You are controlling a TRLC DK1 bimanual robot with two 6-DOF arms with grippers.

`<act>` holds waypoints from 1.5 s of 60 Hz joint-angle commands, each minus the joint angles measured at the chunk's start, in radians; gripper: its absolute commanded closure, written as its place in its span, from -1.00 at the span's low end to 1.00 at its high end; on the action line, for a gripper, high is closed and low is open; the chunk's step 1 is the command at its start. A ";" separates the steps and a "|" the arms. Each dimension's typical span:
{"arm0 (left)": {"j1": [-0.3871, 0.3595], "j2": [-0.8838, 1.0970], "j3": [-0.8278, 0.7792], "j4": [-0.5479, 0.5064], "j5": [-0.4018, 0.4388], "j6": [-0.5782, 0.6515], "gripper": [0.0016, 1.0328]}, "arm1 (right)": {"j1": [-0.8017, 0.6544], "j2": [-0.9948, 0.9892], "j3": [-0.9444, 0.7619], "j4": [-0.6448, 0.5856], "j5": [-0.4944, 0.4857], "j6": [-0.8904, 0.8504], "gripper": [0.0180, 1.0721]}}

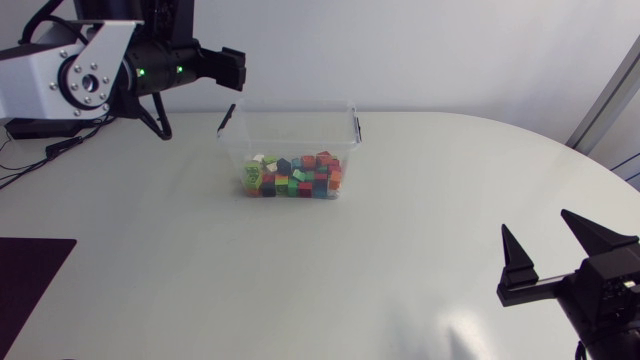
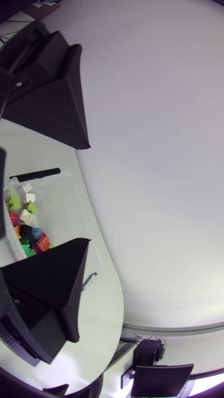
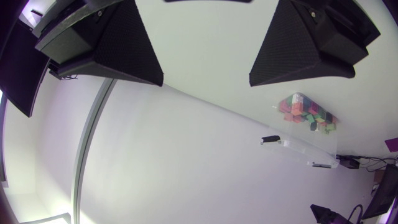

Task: Place the duplo bricks in the container

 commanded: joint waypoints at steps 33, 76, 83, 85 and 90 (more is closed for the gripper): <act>0.113 -0.411 -0.444 0.162 0.009 0.011 -0.92 | 0.036 -0.006 -0.019 -0.008 -0.003 0.005 -0.90; 0.140 -0.882 -0.922 0.243 0.007 0.023 -0.92 | 0.024 -0.007 -0.019 -0.003 0.001 0.103 -0.90; 0.162 -0.963 -0.986 0.245 0.007 0.026 -0.92 | 0.027 -0.006 -0.019 -0.005 -0.002 0.108 -0.90; 0.173 -0.984 -1.003 0.245 0.007 0.026 -0.92 | 0.027 -0.006 -0.019 -0.006 -0.002 0.108 -0.90; 0.184 -1.028 -1.020 0.214 0.013 0.008 -0.92 | 0.023 -0.005 -0.019 -0.006 -0.001 0.129 -0.90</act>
